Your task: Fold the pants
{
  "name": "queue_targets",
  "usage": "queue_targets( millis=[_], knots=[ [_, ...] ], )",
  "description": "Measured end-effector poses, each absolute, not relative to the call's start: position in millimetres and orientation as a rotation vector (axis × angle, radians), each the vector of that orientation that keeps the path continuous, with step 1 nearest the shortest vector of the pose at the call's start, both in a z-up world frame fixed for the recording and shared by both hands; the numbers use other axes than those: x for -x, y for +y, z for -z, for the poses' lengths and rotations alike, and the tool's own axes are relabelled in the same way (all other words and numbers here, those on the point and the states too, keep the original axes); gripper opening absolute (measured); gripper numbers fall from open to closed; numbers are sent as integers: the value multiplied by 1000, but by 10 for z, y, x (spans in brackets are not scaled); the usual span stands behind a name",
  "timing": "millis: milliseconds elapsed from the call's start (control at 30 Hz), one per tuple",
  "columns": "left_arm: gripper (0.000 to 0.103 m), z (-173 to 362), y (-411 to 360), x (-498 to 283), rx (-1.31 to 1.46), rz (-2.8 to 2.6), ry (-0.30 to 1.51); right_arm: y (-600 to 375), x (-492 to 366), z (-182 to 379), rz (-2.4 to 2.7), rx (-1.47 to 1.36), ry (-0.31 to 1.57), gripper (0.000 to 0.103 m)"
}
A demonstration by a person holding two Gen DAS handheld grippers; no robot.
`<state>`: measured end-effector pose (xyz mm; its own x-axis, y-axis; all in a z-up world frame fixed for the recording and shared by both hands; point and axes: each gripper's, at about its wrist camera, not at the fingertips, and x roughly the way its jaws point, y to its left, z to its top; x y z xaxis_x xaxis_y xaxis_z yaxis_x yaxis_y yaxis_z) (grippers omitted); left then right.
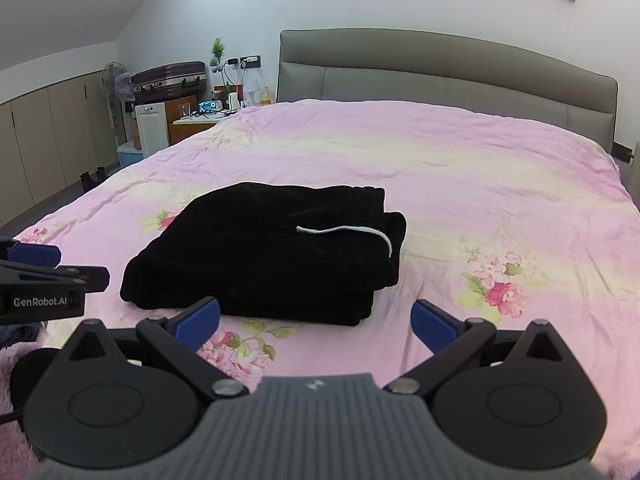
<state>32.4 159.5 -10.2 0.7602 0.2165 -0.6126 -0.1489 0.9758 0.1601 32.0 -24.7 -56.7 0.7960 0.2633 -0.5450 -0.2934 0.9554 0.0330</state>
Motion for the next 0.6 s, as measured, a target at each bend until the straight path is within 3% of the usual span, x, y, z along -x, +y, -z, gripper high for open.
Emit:
queue_targets(
  millis=[600],
  knots=[
    [72,83,1574,-308,-103,-200,680,-266,-293,535,-313,67,566,98]
  ],
)
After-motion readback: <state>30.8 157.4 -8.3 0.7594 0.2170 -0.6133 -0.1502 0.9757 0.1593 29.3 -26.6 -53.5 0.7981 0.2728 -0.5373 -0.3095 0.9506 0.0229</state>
